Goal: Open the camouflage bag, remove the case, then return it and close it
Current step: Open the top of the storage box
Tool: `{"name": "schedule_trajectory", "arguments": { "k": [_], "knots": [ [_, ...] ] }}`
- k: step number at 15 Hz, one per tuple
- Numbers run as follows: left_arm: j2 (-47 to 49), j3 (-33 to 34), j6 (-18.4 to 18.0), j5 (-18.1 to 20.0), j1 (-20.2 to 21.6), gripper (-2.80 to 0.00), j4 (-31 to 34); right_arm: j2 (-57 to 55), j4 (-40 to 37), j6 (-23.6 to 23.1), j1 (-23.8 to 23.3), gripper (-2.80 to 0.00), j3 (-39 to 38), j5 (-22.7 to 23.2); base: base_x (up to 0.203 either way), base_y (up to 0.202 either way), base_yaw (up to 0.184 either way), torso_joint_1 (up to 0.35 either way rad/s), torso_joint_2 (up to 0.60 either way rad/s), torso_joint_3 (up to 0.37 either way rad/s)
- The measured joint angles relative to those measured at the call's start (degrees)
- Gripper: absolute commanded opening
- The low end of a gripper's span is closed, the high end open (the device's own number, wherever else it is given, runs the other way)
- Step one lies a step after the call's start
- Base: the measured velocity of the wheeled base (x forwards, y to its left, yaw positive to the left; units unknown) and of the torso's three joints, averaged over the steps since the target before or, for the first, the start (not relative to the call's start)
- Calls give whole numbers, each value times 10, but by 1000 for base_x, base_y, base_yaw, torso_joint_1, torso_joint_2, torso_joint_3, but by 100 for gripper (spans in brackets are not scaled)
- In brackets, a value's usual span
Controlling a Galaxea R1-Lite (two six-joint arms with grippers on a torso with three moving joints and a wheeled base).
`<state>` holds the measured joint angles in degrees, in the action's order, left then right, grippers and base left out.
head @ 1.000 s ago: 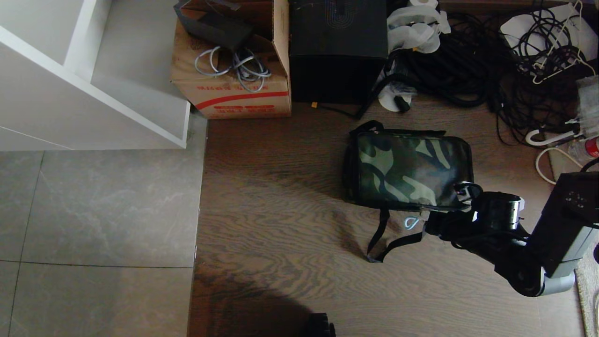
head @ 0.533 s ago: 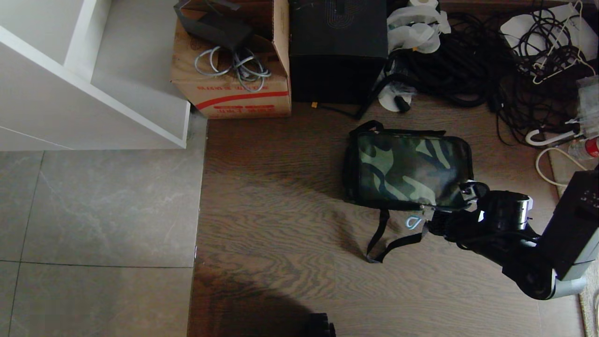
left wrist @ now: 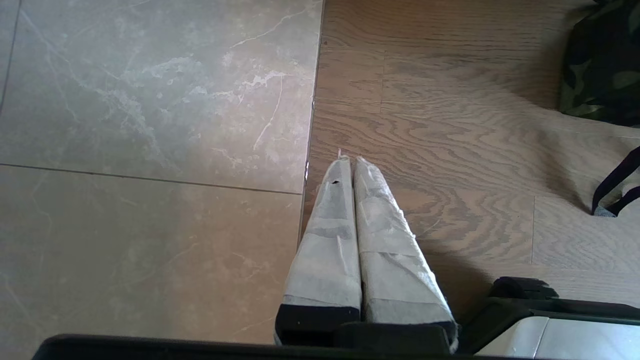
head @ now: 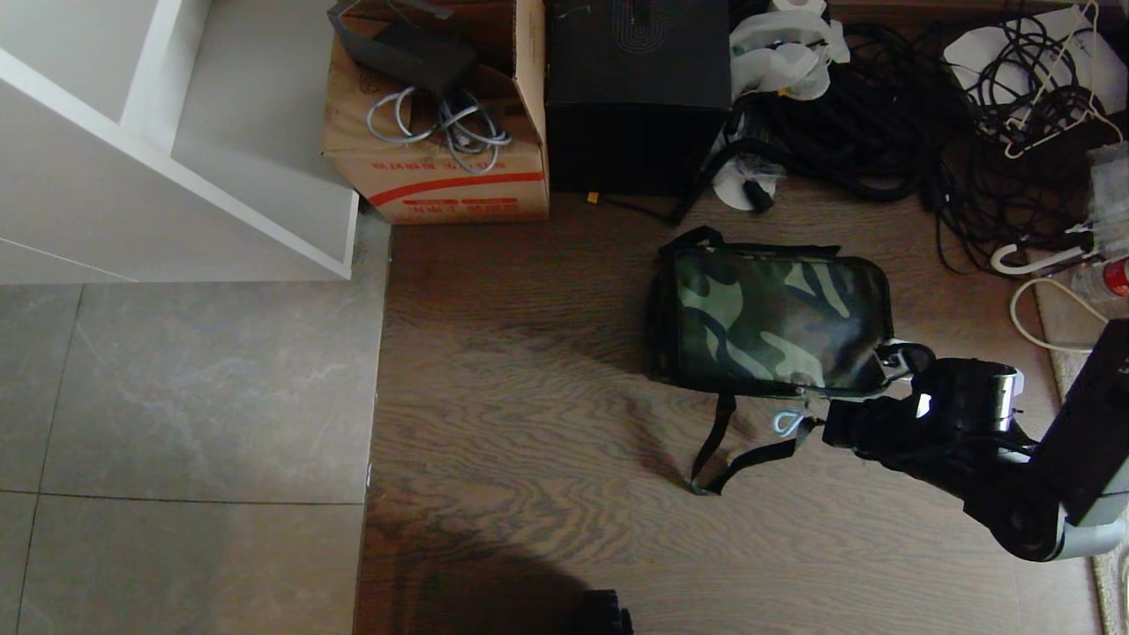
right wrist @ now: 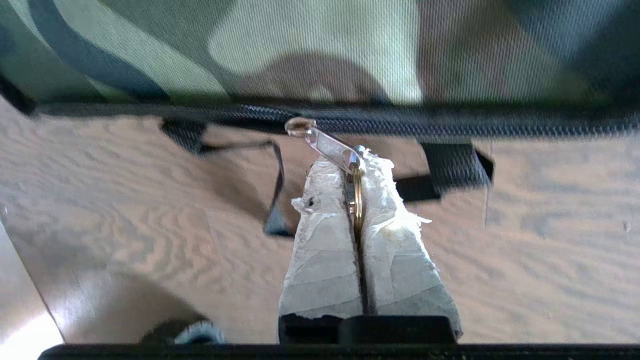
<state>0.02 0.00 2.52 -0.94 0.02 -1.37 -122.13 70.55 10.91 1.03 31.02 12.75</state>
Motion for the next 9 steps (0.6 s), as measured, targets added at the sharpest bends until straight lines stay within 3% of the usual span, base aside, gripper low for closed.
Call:
{"name": "schedule_trajectory", "arguments": {
  "k": [9],
  "knots": [
    [0,0,0,0,0,-280,0,18,-75,-70,-49,-280,-4,26,0,0,0,0,0,0]
  ]
}}
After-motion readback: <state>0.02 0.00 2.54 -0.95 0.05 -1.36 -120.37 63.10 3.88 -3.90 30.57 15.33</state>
